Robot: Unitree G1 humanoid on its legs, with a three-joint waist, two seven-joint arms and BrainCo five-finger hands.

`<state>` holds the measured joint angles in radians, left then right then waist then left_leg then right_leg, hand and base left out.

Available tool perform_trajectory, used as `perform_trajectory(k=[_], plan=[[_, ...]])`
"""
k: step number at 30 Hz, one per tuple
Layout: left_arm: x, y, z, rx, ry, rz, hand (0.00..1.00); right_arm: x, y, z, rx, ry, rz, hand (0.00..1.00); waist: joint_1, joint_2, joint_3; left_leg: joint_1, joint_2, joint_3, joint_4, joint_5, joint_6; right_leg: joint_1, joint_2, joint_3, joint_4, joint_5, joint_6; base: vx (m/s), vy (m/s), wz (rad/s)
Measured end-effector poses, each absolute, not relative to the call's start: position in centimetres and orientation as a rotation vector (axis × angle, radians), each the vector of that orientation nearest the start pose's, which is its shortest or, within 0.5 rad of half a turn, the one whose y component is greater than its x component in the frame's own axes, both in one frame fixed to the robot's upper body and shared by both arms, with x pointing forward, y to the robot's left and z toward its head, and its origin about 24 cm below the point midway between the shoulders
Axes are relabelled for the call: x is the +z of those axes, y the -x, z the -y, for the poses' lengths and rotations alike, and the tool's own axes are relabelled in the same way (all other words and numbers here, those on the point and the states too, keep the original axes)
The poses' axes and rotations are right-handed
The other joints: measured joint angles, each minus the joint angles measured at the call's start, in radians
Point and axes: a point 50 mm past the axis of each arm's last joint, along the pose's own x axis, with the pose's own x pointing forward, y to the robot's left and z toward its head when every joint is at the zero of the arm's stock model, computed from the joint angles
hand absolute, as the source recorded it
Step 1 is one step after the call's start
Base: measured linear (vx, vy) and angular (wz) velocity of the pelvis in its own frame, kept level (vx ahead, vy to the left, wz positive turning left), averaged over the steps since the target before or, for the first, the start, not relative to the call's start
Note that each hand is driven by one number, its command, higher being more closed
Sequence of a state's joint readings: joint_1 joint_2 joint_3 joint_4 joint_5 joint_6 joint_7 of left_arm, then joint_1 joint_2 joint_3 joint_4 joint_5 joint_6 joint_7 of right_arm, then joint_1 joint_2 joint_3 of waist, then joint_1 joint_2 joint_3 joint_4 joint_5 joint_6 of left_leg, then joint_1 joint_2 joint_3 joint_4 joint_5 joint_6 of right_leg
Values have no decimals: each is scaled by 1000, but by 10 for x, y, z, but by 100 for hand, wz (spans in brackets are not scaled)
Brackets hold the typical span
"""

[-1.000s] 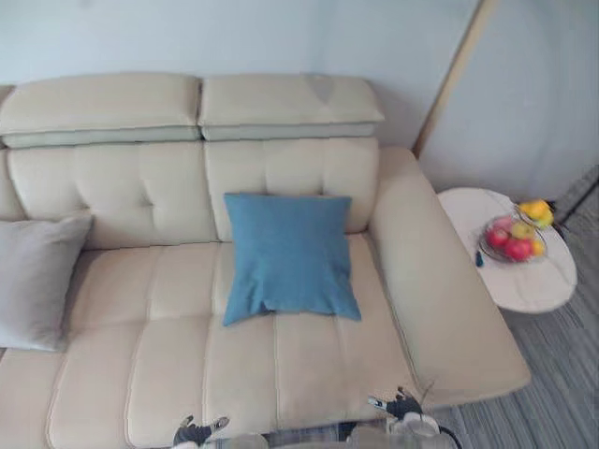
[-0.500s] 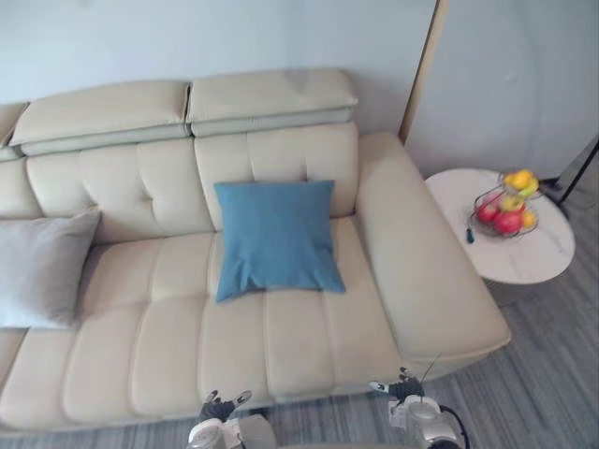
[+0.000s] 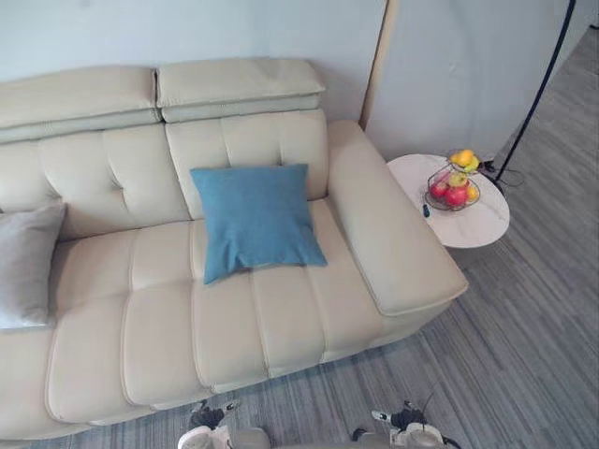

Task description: Pick up cushions and gather them together orderly.

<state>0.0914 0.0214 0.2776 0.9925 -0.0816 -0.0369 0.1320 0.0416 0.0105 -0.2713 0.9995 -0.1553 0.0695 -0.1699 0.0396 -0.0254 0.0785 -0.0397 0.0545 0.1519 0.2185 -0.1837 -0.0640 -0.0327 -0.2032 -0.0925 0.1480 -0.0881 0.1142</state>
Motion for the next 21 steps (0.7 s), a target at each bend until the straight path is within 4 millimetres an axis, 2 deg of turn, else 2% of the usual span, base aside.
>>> perform_trajectory(k=[4,7,10,11,12,13,14,15,16,17,18,19,21], plan=[[-160,-92,-196,454,137,-1065,0,-158,-109,191,-339,73,-1115,0,0,22,-30,29,6,53,-43,19,-9,-3,22,54,-51,42,3,14,4,-47],[-161,-92,-191,447,143,-1072,0,-156,-113,193,-352,56,-1102,0,-1,34,-25,67,38,130,-66,21,-14,-19,62,116,-68,67,-17,22,-40,-75],[-161,-97,-188,430,134,-1071,0,-153,-127,190,-339,48,-1065,0,1,47,-19,75,89,260,-68,9,-31,-106,127,144,-65,139,-60,-3,-59,-146],[-160,-101,-189,427,131,-1062,0,-150,-135,188,-329,50,-1043,0,0,46,-14,68,106,325,-75,9,-30,-143,149,75,-79,185,-103,0,-57,-161],[-159,-103,-190,426,128,-1055,0,-149,-139,188,-328,50,-1032,0,1,47,-11,62,122,362,-75,12,-29,-153,151,5,-96,192,-137,-16,-135,-166],[-158,-108,-189,419,129,-1046,0,-146,-145,192,-338,51,-1016,0,-3,58,2,59,136,432,-77,19,-39,-189,121,-197,-40,110,-203,-11,-117,-146],[-157,-115,-185,399,127,-1031,0,-146,-144,197,-352,59,-1019,0,-4,64,7,77,148,485,-78,20,-42,-212,71,-384,31,53,-221,18,-134,-141],[-157,-113,-186,396,121,-1037,0,-147,-141,198,-354,63,-1027,0,-4,70,11,90,150,508,-78,21,-43,-208,51,-459,57,45,-230,55,-79,-141],[-157,-113,-188,397,114,-1037,0,-149,-137,198,-354,66,-1039,0,-4,60,12,115,145,524,-78,20,-45,-202,36,-516,76,50,-206,120,-219,-123],[-156,-116,-189,384,98,-1031,0,-148,-136,201,-358,71,-1034,0,-10,68,20,132,152,519,-77,21,-46,-194,58,-494,76,49,-182,111,-231,-113],[-155,-118,-191,371,81,-1025,0,-148,-136,205,-364,82,-1033,0,-15,75,29,144,160,520,-72,20,-46,-194,77,-466,75,41,-180,137,-287,-97],[-155,-120,-190,348,59,-1022,0,-149,-133,208,-367,90,-1045,0,-18,78,39,145,185,521,-15,20,-46,-200,94,-429,85,5,-180,123,-250,-92],[-156,-116,-192,344,42,-1035,0,-150,-131,208,-372,83,-1058,0,-24,75,44,97,268,489,212,20,-41,-190,123,-380,103,-31,-186,146,-248,-93]])
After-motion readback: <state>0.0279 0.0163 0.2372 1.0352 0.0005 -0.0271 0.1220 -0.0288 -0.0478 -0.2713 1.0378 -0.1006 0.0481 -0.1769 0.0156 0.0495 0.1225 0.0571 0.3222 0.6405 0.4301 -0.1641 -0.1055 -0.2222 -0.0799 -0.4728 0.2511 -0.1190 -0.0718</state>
